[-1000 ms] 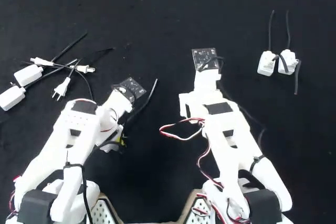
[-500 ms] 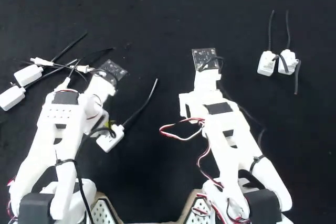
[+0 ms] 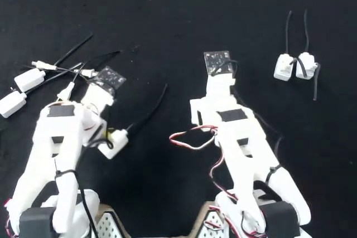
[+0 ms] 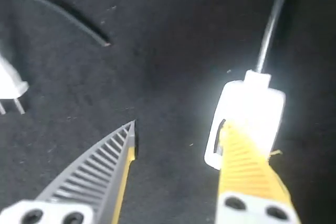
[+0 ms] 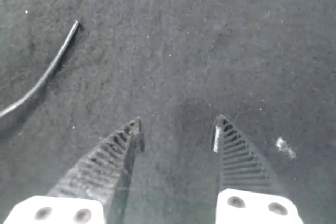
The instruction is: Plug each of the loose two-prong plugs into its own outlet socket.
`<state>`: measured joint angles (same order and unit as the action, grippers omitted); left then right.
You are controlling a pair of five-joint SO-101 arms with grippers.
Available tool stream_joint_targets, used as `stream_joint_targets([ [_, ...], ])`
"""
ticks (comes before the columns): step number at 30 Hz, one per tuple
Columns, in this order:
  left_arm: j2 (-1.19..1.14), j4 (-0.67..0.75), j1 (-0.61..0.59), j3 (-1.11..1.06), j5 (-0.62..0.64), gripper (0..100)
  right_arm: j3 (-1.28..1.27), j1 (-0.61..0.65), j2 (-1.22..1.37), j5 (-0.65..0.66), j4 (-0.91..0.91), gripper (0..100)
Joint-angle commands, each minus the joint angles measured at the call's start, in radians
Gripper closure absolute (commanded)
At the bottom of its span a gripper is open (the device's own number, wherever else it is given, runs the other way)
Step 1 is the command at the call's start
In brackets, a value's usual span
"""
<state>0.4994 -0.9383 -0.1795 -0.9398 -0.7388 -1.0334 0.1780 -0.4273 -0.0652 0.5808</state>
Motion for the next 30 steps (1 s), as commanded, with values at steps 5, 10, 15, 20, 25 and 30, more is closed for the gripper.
stream_joint_targets([
  [5,0.015,0.008,-0.119,0.053,-0.058,75,0.059,-0.017,-0.036,-0.006,0.008,79.4],
  [10,0.017,-0.017,-0.183,0.156,-0.052,75,0.059,-0.017,-0.036,-0.006,0.008,79.4],
  [15,0.017,-0.298,-0.084,0.252,-0.054,75,0.059,-0.017,-0.036,-0.006,0.008,79.4],
  [20,0.008,-0.404,0.108,0.214,-0.051,75,0.059,-0.017,-0.036,-0.006,0.008,79.4],
  [25,0.008,-0.203,0.120,0.088,-0.051,75,0.058,-0.017,-0.036,-0.005,0.008,79.4],
  [30,0.008,-0.044,0.064,0.004,-0.057,75,0.058,-0.017,-0.036,-0.003,0.008,79.4],
])
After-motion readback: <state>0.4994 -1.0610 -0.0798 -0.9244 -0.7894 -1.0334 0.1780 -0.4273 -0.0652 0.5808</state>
